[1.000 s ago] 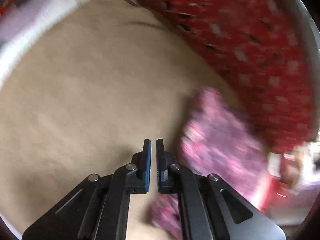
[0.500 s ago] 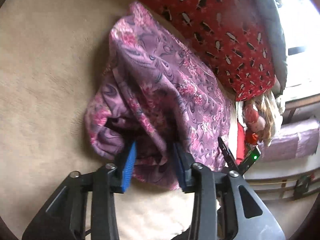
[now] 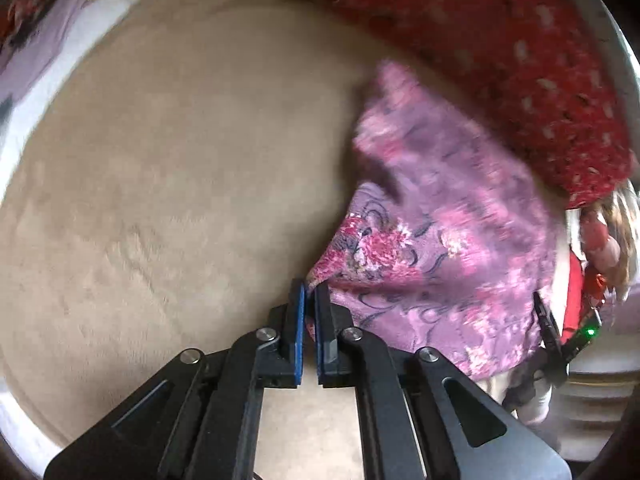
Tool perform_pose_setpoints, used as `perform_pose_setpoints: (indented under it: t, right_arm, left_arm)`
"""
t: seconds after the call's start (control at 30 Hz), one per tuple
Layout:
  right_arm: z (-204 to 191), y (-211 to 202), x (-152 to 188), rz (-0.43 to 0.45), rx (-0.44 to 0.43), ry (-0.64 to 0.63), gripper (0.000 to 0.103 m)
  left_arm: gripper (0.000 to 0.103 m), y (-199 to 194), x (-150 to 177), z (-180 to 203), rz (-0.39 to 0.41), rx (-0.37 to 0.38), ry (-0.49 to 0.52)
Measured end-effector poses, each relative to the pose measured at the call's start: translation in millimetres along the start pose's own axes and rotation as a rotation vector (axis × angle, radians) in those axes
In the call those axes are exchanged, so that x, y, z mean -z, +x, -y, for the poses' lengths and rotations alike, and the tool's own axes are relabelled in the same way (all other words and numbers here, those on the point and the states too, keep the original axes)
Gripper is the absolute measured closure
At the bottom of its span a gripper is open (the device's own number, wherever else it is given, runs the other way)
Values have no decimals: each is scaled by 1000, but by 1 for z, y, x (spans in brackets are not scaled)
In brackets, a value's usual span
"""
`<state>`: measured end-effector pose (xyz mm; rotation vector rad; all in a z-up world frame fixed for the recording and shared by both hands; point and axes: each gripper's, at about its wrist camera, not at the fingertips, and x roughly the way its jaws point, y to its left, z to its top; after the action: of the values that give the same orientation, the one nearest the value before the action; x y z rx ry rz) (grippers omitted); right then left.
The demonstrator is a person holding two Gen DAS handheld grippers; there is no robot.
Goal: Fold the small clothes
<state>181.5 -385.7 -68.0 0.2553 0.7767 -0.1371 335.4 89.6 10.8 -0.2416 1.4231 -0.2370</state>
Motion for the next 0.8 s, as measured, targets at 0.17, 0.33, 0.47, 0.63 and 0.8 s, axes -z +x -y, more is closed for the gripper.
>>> perform_pose_setpoints:
  t: [0.17,0.33,0.47,0.63,0.8]
  right_arm:
    - [1,0,0,0,-1,1,1]
    - [0,0,0,2,-6,5,1]
    - [1,0,0,5,-10,8,1]
    - [2,-1,0,10,-23,17,0]
    - [5,-2,2,17,-37,28,0]
  left_arm:
    - [90,-17,-14,-9,41,264,-58]
    - [49,-24,-57,-5,149,301,-130]
    - [49,20,-99,24,91,224,-127]
    - [95,55,-116,60,55,130,-58]
    - [98,30,-137,77,237,159,-39]
